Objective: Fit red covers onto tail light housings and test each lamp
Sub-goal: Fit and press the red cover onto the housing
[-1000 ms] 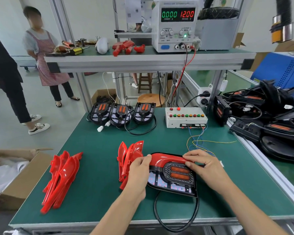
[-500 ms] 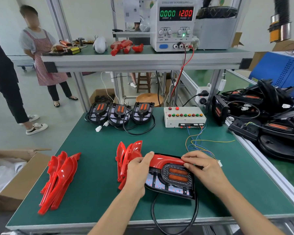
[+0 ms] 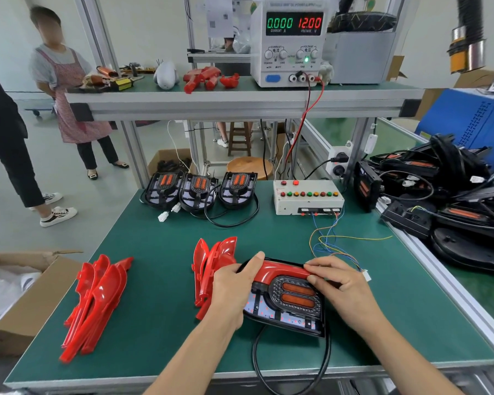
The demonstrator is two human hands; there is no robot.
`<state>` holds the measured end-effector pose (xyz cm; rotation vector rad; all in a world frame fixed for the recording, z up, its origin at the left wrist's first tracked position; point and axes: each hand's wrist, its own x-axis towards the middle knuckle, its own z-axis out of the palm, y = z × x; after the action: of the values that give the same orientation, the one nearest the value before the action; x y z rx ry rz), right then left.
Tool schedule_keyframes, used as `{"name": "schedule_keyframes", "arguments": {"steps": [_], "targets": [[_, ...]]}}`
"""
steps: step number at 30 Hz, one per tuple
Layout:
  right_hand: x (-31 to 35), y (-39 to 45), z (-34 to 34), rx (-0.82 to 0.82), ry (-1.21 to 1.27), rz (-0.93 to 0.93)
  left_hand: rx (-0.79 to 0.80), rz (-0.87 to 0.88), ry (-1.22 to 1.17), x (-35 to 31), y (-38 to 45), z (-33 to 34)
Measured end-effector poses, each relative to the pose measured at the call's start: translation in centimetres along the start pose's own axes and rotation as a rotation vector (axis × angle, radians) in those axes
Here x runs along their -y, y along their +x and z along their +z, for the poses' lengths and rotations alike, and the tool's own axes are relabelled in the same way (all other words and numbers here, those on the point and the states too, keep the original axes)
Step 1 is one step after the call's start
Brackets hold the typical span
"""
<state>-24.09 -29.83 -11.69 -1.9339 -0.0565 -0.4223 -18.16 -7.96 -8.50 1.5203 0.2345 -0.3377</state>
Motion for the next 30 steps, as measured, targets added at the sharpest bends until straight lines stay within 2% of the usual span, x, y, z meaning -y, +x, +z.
{"name": "schedule_keyframes", "arguments": {"steps": [6,13,16,21,30], "targets": [[0.3,-0.6,1.7,-0.105,0.363,0.209,0.001,-0.004,-0.079,0.3,0.0,-0.1],[0.4,-0.9,2.9,-0.195,0.434,0.304,-0.029,-0.003,-0.062,0.7,-0.3,-0.2],[0.5,-0.7,3.7,-0.252,0.557,0.400,-0.037,0.006,-0.070,0.8,-0.5,-0.3],[1.4,0.1,4.4,-0.188,0.596,0.588,-0.062,0.038,-0.113,0.8,-0.7,-0.2],[2.5,0.6,4.0,-0.135,0.727,0.630,-0.068,0.063,-0.128,1.6,-0.7,-0.5]]}}
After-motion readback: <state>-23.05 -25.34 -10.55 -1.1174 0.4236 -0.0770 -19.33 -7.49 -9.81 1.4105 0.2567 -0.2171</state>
